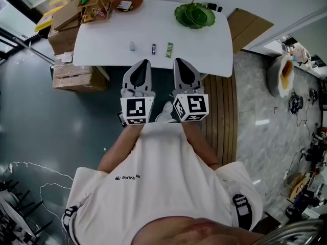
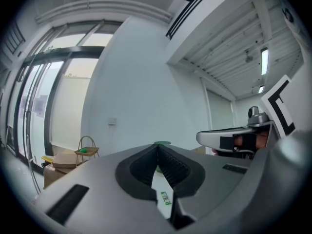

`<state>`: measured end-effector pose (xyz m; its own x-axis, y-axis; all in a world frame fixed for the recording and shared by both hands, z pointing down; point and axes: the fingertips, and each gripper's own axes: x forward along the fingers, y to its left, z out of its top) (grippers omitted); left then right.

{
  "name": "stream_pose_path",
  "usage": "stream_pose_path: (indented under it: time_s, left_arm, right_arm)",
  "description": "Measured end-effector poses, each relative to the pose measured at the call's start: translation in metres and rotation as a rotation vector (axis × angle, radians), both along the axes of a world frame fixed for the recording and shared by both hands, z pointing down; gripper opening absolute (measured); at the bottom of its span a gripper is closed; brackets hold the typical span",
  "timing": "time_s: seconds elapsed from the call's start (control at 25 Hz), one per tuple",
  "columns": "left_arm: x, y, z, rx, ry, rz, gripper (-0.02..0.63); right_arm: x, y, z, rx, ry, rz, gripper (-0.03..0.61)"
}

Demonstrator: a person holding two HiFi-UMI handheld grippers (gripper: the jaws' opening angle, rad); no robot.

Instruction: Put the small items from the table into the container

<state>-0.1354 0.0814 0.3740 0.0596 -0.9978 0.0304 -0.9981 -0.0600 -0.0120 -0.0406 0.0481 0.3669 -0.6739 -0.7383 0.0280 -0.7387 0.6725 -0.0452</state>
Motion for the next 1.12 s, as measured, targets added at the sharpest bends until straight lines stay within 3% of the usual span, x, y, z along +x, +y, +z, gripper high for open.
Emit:
stream_pose_path:
  time_s: [0.68,1.12]
  left_arm:
    - [0.019,-0.091,-0.006,-0.012,-0.048,-0.083,0.005]
    - [0.031,-0.121,-0.004,-0.027,-0.064,-0.122,0.005]
  right_arm:
    - [0.022,-0.101,-0.009,0.024,-0.047,-0.045,0.007]
    - [0.030,-0.134,-0.004,0.008,-0.057,-0.087,0.006]
